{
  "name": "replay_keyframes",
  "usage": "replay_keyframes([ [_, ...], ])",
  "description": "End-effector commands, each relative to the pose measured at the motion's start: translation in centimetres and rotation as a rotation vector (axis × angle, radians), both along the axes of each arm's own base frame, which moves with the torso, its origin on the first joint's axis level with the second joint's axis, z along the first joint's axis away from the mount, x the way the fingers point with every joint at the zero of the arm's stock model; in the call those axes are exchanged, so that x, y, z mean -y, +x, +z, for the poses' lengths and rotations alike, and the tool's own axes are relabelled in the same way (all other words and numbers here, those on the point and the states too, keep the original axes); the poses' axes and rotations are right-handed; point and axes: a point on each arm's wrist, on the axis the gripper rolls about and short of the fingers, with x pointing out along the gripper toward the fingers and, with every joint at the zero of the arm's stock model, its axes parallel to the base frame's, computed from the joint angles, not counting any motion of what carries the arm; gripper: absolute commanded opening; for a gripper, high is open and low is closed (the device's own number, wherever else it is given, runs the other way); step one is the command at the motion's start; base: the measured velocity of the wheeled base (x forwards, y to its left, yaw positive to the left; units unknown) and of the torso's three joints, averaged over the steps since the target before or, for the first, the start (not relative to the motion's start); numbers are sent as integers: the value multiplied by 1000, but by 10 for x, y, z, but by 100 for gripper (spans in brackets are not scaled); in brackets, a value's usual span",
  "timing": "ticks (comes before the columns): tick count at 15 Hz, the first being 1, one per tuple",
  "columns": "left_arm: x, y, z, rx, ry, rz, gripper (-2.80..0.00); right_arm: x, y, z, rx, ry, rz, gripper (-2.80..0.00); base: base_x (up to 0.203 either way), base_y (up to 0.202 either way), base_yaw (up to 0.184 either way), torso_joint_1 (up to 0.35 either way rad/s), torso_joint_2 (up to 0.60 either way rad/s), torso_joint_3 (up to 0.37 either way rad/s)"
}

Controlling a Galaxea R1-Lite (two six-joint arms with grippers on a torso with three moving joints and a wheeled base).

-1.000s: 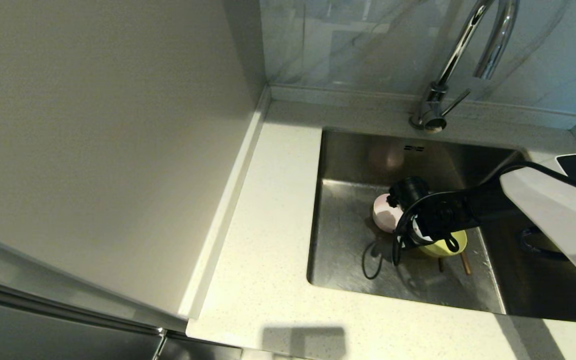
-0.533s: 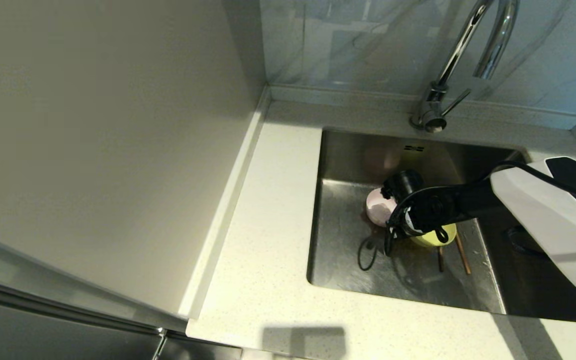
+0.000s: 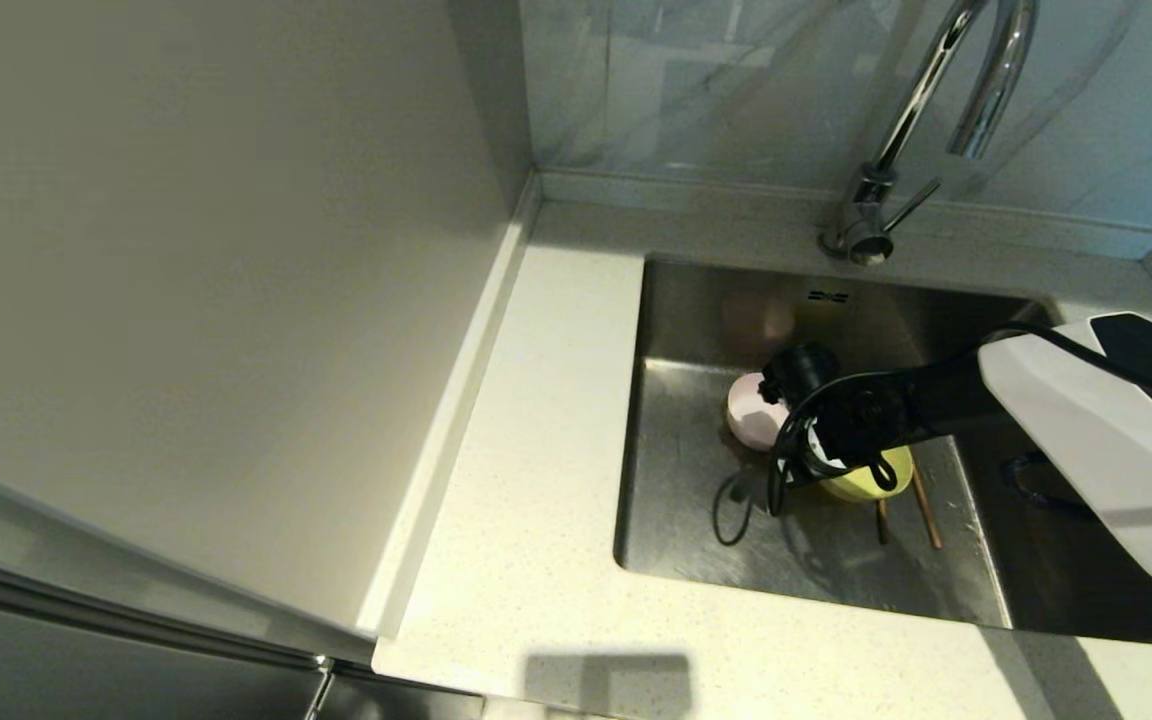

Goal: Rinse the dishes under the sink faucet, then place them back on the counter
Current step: Put a bowl into the sink

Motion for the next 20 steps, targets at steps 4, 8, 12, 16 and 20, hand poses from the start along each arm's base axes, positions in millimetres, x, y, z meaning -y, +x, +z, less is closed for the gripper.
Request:
replay_keyframes([
  [4,0,0,0,3,0,0,-280,2,-10,-11,-45,-8,-15,-280,0,0,0,0,0,0],
  [8,0,0,0,3,0,0,-280,2,-10,-10,-46,-7,-13,0,0,0,0,0,0,0],
  [12,0,0,0,3,0,0,-280,10,-15,22,25,8,-31,0,0,0,0,0,0,0],
  [16,0,0,0,3,0,0,-280,35,-56,111,154,42,-68,0,0,0,0,0,0,0],
  [20,0,0,0,3,0,0,-280,69,-120,177,261,67,-127,-280,0,0,0,0,0,0],
])
